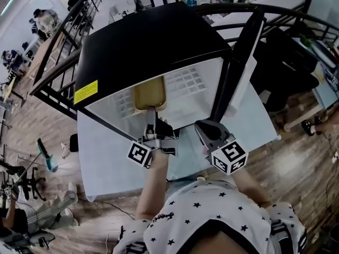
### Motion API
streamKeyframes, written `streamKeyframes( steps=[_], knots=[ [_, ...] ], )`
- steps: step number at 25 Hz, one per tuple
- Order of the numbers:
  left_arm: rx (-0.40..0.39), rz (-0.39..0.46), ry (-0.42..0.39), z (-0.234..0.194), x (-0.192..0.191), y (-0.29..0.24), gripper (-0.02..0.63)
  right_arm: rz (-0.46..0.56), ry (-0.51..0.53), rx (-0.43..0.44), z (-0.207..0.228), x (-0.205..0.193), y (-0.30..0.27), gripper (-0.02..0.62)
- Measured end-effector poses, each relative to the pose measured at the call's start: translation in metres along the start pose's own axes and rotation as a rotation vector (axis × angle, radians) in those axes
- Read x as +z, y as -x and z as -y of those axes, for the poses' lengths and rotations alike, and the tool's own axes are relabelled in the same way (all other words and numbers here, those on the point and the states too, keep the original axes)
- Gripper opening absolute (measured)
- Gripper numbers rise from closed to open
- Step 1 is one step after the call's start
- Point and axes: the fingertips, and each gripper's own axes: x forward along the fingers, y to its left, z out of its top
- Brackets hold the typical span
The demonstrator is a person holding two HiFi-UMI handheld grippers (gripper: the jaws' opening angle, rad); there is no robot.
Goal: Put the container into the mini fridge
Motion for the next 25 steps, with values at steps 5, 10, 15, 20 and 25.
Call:
streamKeyframes(
  steps=[5, 10, 15, 20, 25],
  knots=[
    [-0.005, -0.009, -0.007, 0.000, 0.001, 0.002, 0.242, 0.003, -0.001, 0.007, -0.004, -0.001, -0.005, 0.021],
    [-0.062, -0.042, -0.028, 0.011, -0.002, 0.002, 0.322, 0.001, -0.002, 0.009, -0.005, -0.001, -0.003, 0.021],
    [-0.039, -0.079, -0.066, 0.013, -0.013, 0.011, 0.337, 0.000, -0.004, 0.011, -0.012, -0.003, 0.007, 0.021],
    [0.002, -0.121, -0.168, 0.016, -0.028, 0.031, 0.336, -0.008, -0.007, 0.010, -0.019, -0.008, 0.022, 0.021],
    [0.076, -0.153, -0.361, 0.014, -0.033, 0.057, 0.195, -0.012, -0.012, 0.017, -0.028, -0.013, 0.034, 0.021]
  ],
)
